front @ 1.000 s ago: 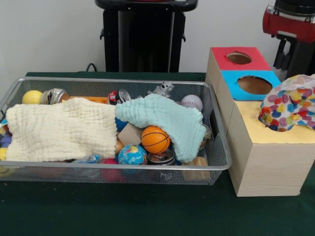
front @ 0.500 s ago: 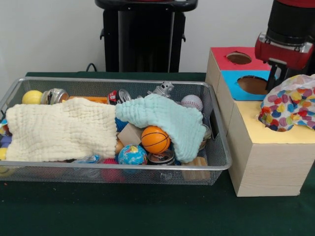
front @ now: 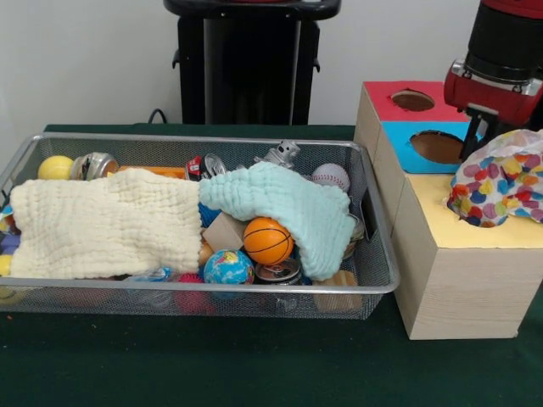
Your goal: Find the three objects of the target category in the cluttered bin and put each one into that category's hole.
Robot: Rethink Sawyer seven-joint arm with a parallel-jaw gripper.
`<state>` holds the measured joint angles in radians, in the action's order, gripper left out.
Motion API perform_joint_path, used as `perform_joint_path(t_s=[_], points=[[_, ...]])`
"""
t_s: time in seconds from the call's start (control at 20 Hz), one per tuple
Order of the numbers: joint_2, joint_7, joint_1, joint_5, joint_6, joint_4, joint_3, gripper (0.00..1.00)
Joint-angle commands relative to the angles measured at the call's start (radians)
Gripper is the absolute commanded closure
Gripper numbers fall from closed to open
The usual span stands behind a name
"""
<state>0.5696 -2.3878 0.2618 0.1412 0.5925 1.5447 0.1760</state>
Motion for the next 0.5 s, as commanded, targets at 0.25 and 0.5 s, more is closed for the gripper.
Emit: perform_joint_path(t_s=[0.25, 0.5], points=[[-0.05, -0.338, 0.083, 0.12, 0.221, -0.149, 0.063, 1.0], [-0.041, -0.347, 0.099, 0.152, 0.278, -0.178, 0.087, 1.0]])
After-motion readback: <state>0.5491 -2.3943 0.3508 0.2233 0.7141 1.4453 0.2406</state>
